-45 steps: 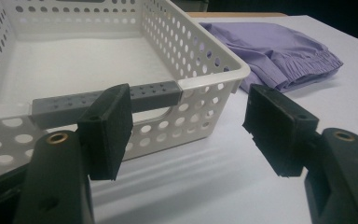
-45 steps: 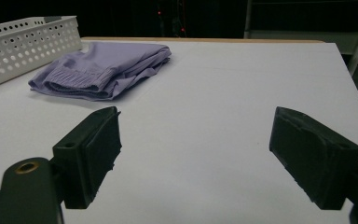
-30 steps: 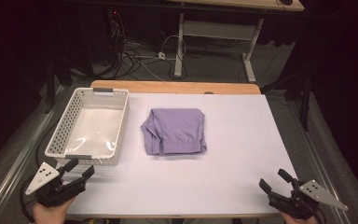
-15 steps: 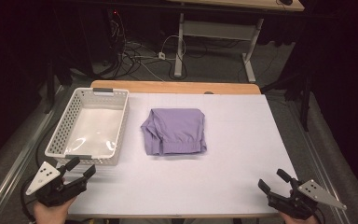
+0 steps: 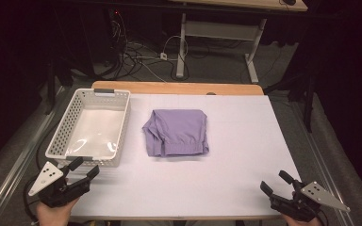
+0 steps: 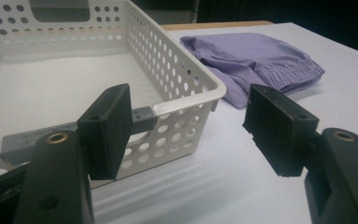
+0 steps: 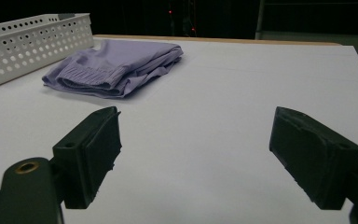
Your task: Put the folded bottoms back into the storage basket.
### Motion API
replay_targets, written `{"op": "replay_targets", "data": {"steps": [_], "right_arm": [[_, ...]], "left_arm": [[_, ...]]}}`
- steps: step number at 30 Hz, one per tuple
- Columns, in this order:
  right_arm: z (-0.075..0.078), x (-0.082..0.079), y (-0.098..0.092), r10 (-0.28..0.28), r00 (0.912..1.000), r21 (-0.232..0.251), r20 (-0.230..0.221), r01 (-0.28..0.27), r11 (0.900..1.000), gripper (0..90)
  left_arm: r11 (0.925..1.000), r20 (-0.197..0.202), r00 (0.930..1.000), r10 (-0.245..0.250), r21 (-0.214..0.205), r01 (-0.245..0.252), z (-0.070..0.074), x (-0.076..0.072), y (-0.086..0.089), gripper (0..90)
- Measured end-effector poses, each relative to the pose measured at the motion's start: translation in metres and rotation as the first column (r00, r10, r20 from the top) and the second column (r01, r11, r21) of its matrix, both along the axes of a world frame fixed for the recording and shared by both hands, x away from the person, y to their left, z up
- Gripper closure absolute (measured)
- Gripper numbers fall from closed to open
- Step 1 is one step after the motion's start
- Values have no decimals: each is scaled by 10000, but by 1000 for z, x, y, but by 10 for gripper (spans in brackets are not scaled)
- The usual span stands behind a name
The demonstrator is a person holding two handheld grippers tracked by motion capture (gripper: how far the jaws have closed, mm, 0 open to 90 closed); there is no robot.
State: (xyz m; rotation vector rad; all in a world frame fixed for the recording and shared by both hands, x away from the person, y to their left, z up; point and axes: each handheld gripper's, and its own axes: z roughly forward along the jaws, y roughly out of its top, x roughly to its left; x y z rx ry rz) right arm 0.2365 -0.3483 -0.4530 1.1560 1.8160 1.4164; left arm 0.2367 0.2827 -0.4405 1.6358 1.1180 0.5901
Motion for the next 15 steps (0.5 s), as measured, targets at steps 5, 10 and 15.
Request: {"op": "replay_targets", "data": {"steps": [5, 10, 15], "right_arm": [[0, 0, 0, 8, 10000, 13, 4, -8, 10000, 172], [-1, 1, 1, 77, 10000, 12, -54, -77, 10000, 172], [-1, 1, 1, 2, 10000, 10, -18, -2, 10000, 172]], "left_arm": [[9999, 3, 9999, -129, -8, 129, 1, 1, -4, 312], [9999, 91, 9998, -153, -12, 153, 3, 1, -6, 311], [9999, 234, 9997, -108, 58, 107, 7, 2, -9, 311]]}}
